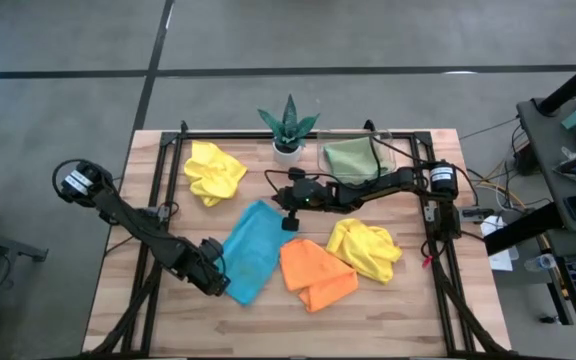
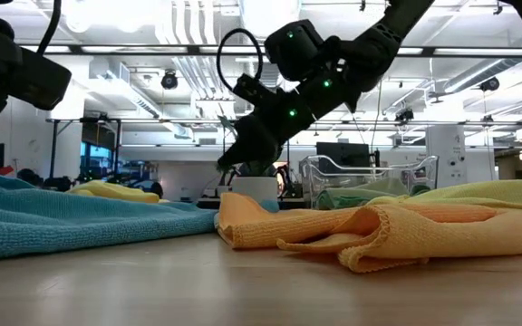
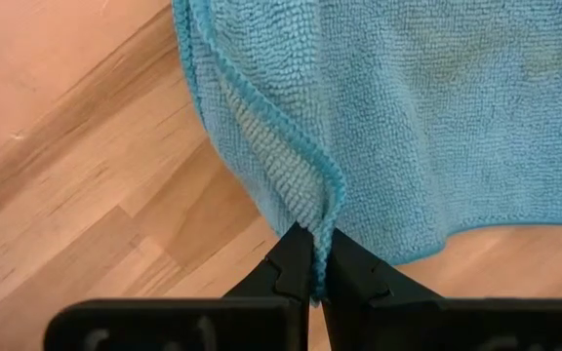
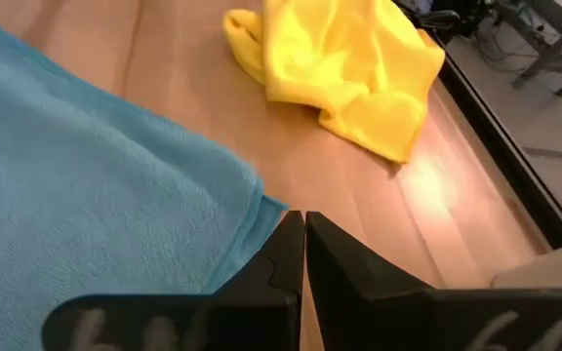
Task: Fold microfiber towels
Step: Fold the blue microfiber towel
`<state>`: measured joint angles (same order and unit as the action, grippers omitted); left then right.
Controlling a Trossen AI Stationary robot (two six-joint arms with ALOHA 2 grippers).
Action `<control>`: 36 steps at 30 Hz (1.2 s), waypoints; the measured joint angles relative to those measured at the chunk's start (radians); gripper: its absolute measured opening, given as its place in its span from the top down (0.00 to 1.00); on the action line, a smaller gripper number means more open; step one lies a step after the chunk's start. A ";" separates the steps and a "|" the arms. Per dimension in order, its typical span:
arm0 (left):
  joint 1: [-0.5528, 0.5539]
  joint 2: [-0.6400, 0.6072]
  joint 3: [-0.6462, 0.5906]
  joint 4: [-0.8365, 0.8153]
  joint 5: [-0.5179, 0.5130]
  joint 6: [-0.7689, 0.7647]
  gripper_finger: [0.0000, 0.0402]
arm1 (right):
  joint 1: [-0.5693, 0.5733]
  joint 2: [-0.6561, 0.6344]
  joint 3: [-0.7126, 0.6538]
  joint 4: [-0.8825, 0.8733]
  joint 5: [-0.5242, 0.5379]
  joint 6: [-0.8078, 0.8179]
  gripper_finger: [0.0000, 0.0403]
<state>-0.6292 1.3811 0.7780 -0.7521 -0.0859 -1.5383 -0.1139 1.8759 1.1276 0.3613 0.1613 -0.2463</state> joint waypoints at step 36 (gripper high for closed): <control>0.001 0.000 0.000 -0.096 0.007 -0.004 0.67 | -0.042 0.134 0.136 -0.021 0.023 -0.033 0.98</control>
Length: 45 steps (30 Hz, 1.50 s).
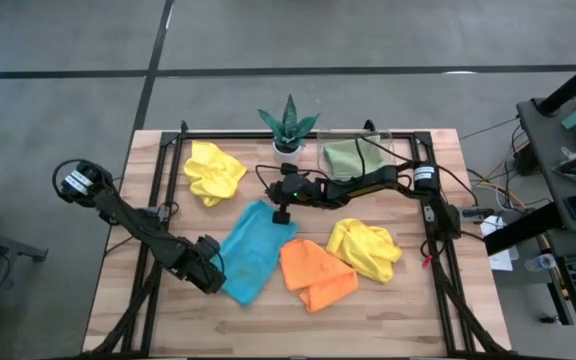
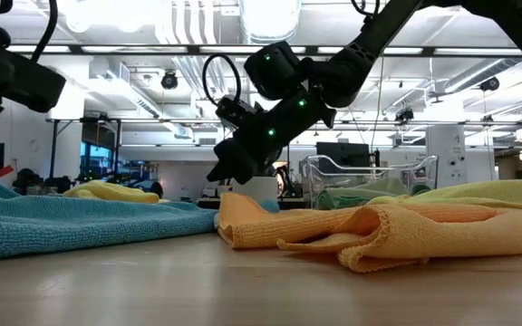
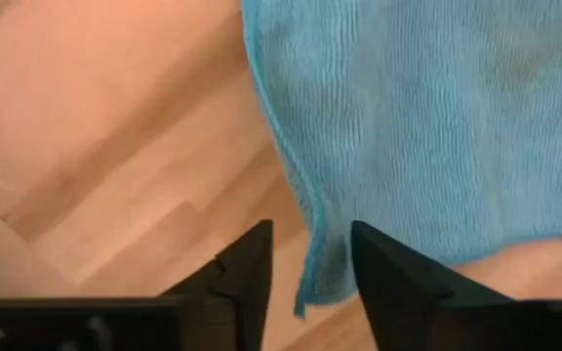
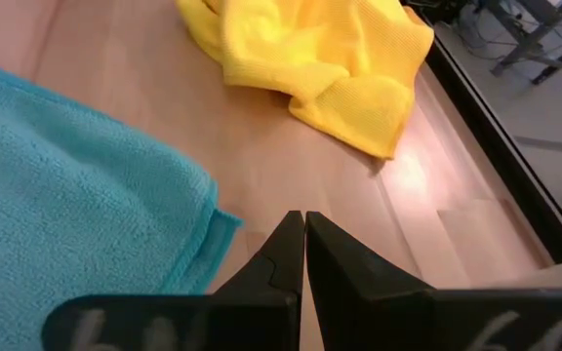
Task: Fold microfiber towels
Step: Fold the blue microfiber towel
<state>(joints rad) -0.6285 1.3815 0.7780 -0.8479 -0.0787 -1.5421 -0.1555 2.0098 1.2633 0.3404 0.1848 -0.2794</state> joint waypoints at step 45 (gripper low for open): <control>0.058 0.235 0.059 0.333 -0.289 0.218 0.51 | -0.002 0.119 0.191 -0.120 -0.537 -0.053 0.98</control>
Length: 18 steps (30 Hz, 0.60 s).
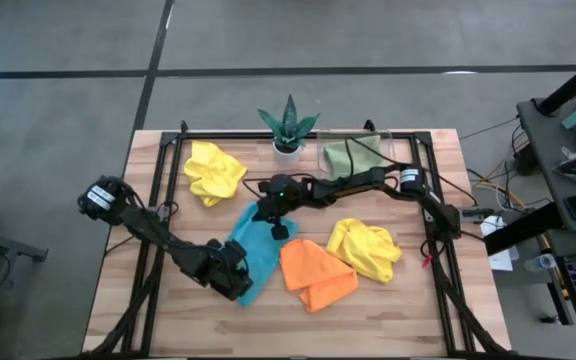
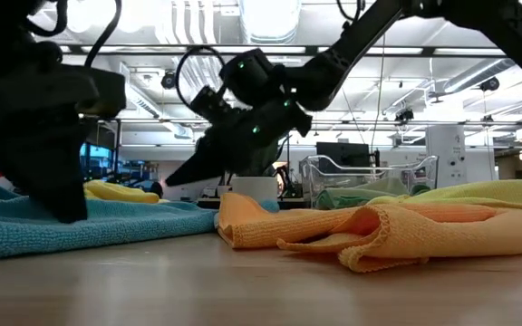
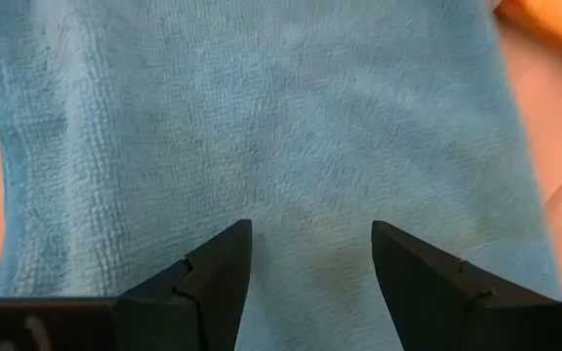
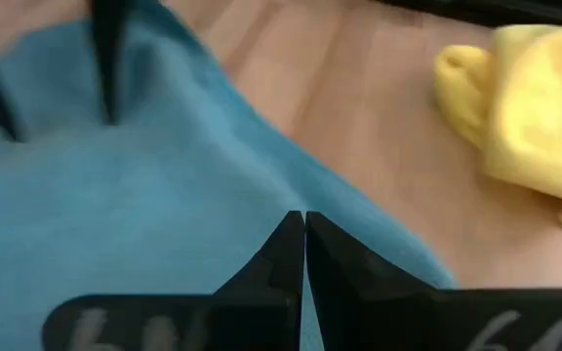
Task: Fold microfiber towels
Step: Fold the blue microfiber towel
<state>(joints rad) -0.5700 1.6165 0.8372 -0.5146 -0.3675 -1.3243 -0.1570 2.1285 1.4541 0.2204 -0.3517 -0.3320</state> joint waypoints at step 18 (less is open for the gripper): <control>-0.012 -0.011 -0.037 0.036 0.045 0.030 0.51 | -0.032 0.129 0.165 -0.168 0.392 0.123 0.98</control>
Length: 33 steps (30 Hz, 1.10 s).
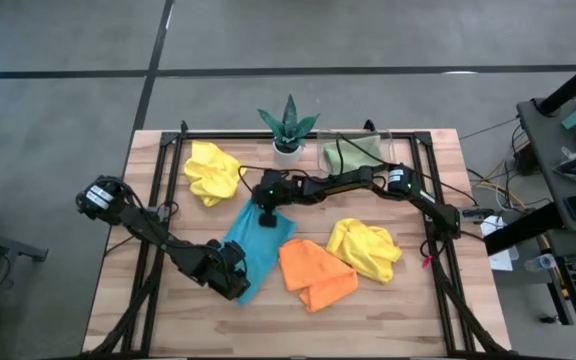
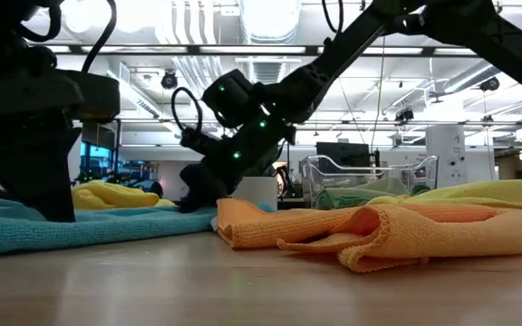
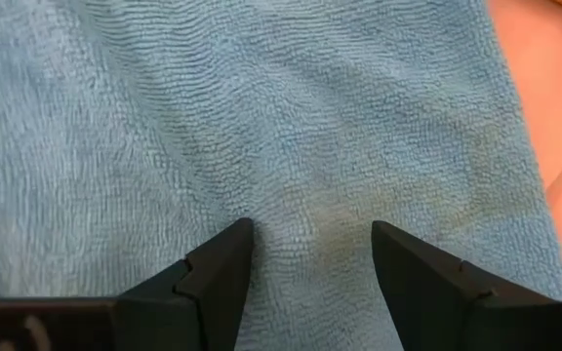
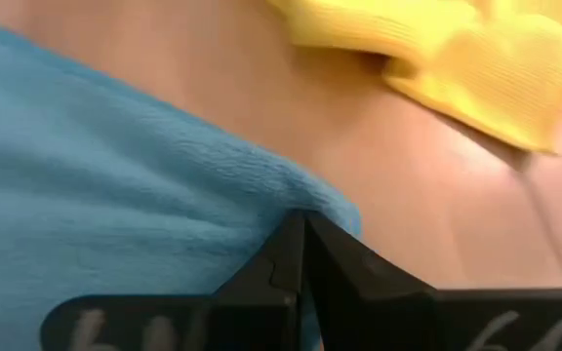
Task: Fold microfiber towels
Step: Fold the blue microfiber towel
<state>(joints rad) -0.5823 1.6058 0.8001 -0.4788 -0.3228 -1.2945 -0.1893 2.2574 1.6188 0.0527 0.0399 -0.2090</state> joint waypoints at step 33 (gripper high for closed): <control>-0.016 -0.150 0.019 0.032 0.084 0.083 0.51 | 0.010 -0.241 -0.033 -0.443 -0.145 -0.037 0.98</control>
<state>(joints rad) -0.5985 1.4563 0.8189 -0.4472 -0.2391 -1.2112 -0.1792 2.0160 1.5854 -0.3899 -0.1054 -0.2459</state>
